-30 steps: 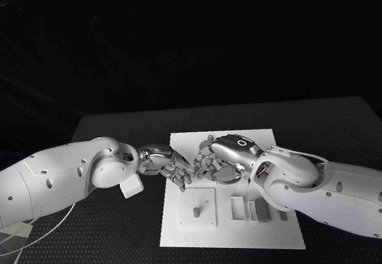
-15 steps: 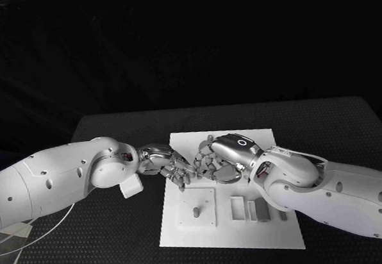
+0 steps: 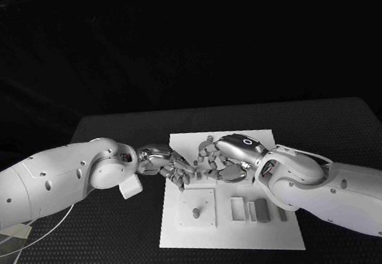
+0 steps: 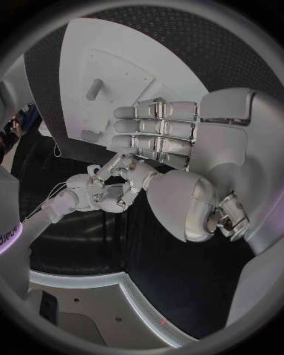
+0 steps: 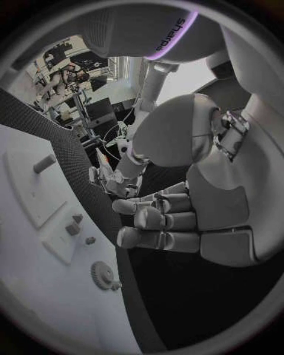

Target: Assemble the parts on the task board

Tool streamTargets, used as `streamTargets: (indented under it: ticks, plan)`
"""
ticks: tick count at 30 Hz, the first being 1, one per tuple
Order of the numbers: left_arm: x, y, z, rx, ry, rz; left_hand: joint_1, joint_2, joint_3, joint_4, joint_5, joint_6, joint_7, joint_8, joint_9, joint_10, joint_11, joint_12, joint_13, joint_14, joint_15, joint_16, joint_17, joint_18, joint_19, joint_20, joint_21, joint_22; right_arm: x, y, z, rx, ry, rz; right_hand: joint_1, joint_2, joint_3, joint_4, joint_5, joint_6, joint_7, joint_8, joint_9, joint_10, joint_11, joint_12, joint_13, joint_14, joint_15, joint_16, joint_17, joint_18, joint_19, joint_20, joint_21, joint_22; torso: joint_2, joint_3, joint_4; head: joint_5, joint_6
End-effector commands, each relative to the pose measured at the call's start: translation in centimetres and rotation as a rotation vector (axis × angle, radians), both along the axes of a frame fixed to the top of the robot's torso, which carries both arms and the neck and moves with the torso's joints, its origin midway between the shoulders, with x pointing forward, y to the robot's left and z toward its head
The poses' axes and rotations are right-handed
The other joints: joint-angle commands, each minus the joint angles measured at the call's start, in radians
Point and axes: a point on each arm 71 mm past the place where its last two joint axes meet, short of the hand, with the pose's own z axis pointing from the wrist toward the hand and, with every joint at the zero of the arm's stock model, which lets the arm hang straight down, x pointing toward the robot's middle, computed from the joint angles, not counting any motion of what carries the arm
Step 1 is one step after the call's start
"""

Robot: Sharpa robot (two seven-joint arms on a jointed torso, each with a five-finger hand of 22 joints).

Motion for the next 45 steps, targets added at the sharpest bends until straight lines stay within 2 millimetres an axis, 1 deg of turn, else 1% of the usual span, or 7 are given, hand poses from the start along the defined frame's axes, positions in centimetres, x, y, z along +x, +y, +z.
streamTargets:
  ticks: [1, 7, 10, 16, 20, 33, 45]
  plan:
    - [0.1, -0.1, 0.2, -0.019, -0.021, 0.007, 0.007, 0.002, -0.005, 0.000, 0.004, 0.019, -0.014, 0.003, 0.004, 0.008, -0.001, 0.003, 0.002, 0.004, -0.001, 0.005, 0.001, -0.012, -0.003, -0.004, 0.006, 0.001, 0.2, -0.5, -0.1, 0.087, 0.087, 0.004, 0.002, -0.016, 0.008, -0.001, 0.002, -0.018, 0.021, -0.007, -0.003, -0.042, 0.023, -0.059, -0.068, -0.002, 0.016, -0.004, 0.001, 0.046, -0.010, 0.001, -0.007, 0.020, 0.000, -0.0004, 0.0007, 0.000, 0.001]
    - [0.2, 0.0, 0.3, -0.025, -0.029, 0.014, 0.008, 0.003, -0.007, 0.000, 0.004, 0.019, -0.014, 0.004, 0.006, 0.009, -0.001, 0.004, 0.004, 0.005, -0.002, 0.006, 0.002, -0.013, -0.003, -0.005, 0.006, 0.001, 1.1, -2.7, -0.7, 0.263, 0.315, -0.066, 0.012, -0.020, 0.006, -0.005, 0.001, -0.031, 0.039, -0.002, -0.007, -0.046, 0.049, -0.176, -0.262, -0.008, 0.041, 0.006, 0.004, 0.046, -0.021, 0.009, -0.016, 0.017, 0.000, -0.0004, 0.0000, 0.000, 0.003]
    - [0.1, 0.1, 0.3, -0.033, -0.033, 0.015, 0.008, 0.003, -0.008, 0.000, 0.004, 0.019, -0.014, 0.004, 0.007, 0.009, -0.001, 0.003, 0.005, 0.005, -0.002, 0.006, 0.002, -0.013, -0.003, -0.005, 0.006, 0.001, 1.9, -4.3, -1.6, 0.428, 0.555, -0.132, 0.023, 0.005, 0.005, -0.015, 0.000, -0.031, 0.043, 0.004, -0.009, -0.053, 0.057, -0.192, -0.339, -0.001, 0.049, 0.014, 0.004, 0.046, -0.018, 0.013, -0.028, 0.012, 0.000, -0.0011, -0.0017, 0.000, 0.007]
    - [0.1, 0.0, 0.5, -0.050, -0.041, 0.012, 0.009, 0.004, -0.009, 0.000, 0.004, 0.019, -0.013, 0.004, 0.008, 0.009, -0.001, 0.003, 0.006, 0.005, -0.002, 0.007, 0.002, -0.013, -0.003, -0.005, 0.005, 0.001, 2.9, -6.1, -3.1, 0.611, 0.848, -0.190, 0.001, 0.037, -0.009, -0.010, 0.000, -0.049, 0.040, 0.002, -0.016, -0.092, 0.073, -0.193, -0.437, 0.014, 0.065, 0.026, 0.004, 0.046, 0.004, 0.007, -0.033, 0.010, 0.000, -0.0006, -0.0012, -0.006, 0.016]
    - [0.1, -0.1, 0.6, -0.064, -0.047, 0.007, 0.010, 0.005, -0.010, 0.000, 0.004, 0.018, -0.013, 0.004, 0.009, 0.009, -0.001, 0.003, 0.007, 0.005, -0.002, 0.007, 0.003, -0.014, -0.004, -0.005, 0.005, 0.001, 3.2, -6.1, -3.4, 0.659, 0.919, -0.175, -0.008, 0.051, -0.015, -0.013, 0.001, -0.054, 0.036, 0.005, -0.022, -0.114, 0.080, -0.190, -0.501, 0.013, 0.071, 0.030, 0.002, 0.046, 0.009, 0.005, -0.042, 0.009, 0.000, 0.0003, 0.0001, -0.009, 0.018]
    - [-0.1, -0.7, 1.5, -0.239, -0.042, -0.028, 0.011, 0.012, -0.026, 0.000, 0.004, 0.014, -0.016, 0.001, 0.016, 0.006, -0.001, 0.000, 0.016, -0.004, 0.000, 0.004, 0.002, -0.015, -0.013, -0.002, 0.002, -0.001, 2.6, -5.0, -3.2, 0.794, 1.117, -0.038, -0.019, 0.084, -0.027, -0.023, 0.001, -0.056, 0.009, 0.016, -0.033, -0.134, 0.065, -0.188, -0.611, 0.012, 0.057, 0.032, -0.005, 0.046, 0.014, 0.006, -0.056, 0.013, 0.000, 0.0016, 0.0010, -0.021, 0.027]
    - [-0.2, -0.1, 1.4, -0.320, -0.032, -0.070, 0.023, 0.026, -0.073, 0.000, 0.004, 0.009, -0.029, -0.002, 0.030, -0.001, -0.005, -0.007, 0.033, -0.018, 0.005, 0.000, 0.003, -0.015, -0.028, 0.002, 0.001, -0.007, 1.6, -4.6, -2.5, 0.779, 1.135, 0.028, -0.054, 0.077, -0.050, -0.017, 0.000, -0.064, 0.017, 0.017, -0.041, -0.116, 0.068, -0.181, -0.652, 0.013, 0.060, 0.036, -0.006, 0.046, 0.018, 0.005, -0.061, 0.016, 0.000, 0.0013, 0.0003, -0.027, 0.053]
